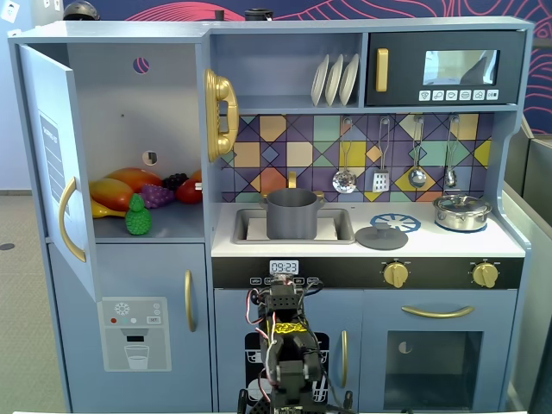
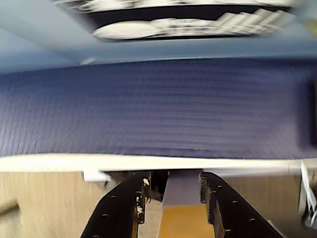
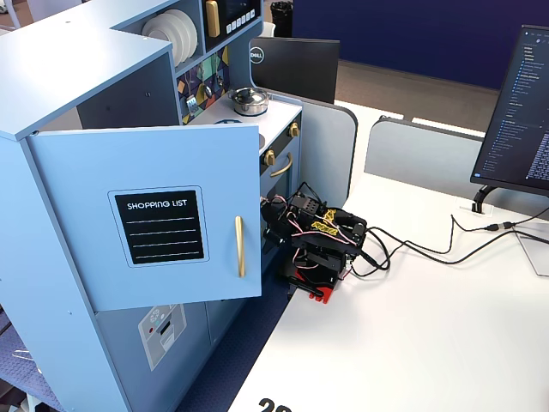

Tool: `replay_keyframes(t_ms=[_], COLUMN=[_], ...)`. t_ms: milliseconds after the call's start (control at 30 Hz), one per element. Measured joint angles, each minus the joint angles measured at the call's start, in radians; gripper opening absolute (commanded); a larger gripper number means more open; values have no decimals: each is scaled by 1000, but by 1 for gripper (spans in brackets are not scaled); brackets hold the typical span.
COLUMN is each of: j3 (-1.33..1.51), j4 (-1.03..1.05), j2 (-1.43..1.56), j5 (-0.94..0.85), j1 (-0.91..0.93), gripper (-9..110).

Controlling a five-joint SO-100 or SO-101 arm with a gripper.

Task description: Pick up the green pineapple from the left cabinet and place it in the gray recipient

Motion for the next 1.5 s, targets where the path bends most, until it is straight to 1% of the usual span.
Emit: replay_keyframes(t_ms=[67, 133, 167, 200, 267, 300, 333, 400, 433, 567, 633, 900, 1167, 1500], j3=[6, 8, 8, 8, 6, -9, -43, -135, -201, -430, -495, -621, -727, -959], j4=[-52, -202, -314, -451, -692, -818, -942, -1158, -1218, -1281, -1327, -1443, -1565, -1620], j2=[-3, -6, -15, -41, -118, -175, -215, -291, -322, -482, -543, -735, -953, -1252], j5=[92, 198, 225, 219, 150, 104, 67, 43, 41, 34, 28, -51, -61, -61], j1=[-143, -304, -382, -466, -597, -655, -709, -753, -762, -758, -750, -684, -635, -588], gripper=[6, 6, 7, 8, 14, 18, 24, 30, 33, 35, 38, 46, 47, 46])
